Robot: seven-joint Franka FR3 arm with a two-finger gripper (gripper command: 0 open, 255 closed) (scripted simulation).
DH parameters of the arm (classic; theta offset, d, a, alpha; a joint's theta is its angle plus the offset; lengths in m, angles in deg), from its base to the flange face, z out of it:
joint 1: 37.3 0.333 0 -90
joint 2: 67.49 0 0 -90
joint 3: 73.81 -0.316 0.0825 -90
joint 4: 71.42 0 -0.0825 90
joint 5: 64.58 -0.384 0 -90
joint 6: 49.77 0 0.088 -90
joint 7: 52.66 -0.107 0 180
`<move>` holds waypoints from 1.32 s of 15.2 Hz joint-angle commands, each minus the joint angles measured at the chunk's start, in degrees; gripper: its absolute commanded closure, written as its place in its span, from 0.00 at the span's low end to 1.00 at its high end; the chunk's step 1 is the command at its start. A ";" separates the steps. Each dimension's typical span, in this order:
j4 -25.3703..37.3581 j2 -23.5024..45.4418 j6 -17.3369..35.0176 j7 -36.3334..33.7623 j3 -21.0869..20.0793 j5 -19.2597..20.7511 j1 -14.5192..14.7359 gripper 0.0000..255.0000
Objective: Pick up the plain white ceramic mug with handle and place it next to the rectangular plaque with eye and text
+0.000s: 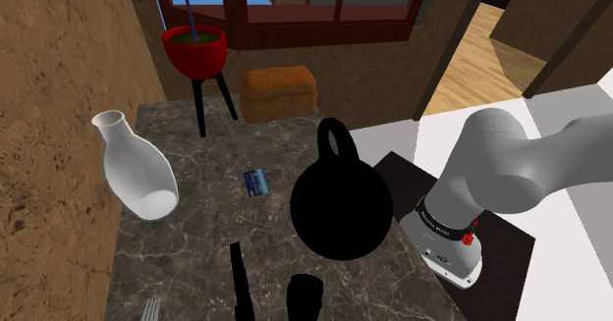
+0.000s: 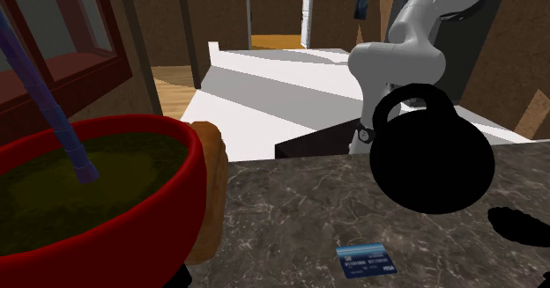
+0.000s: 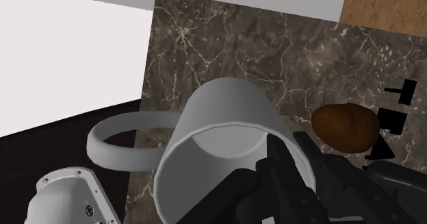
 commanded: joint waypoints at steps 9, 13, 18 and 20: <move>-5.89 -2.29 4.84 2.07 -4.27 -3.67 0.81 1.00; -7.95 -3.04 6.74 2.88 -6.19 -5.28 1.01 1.00; -10.26 -3.85 9.10 3.88 -8.81 -7.44 1.10 1.00; -11.10 -4.14 10.04 4.29 -9.93 -8.36 1.08 1.00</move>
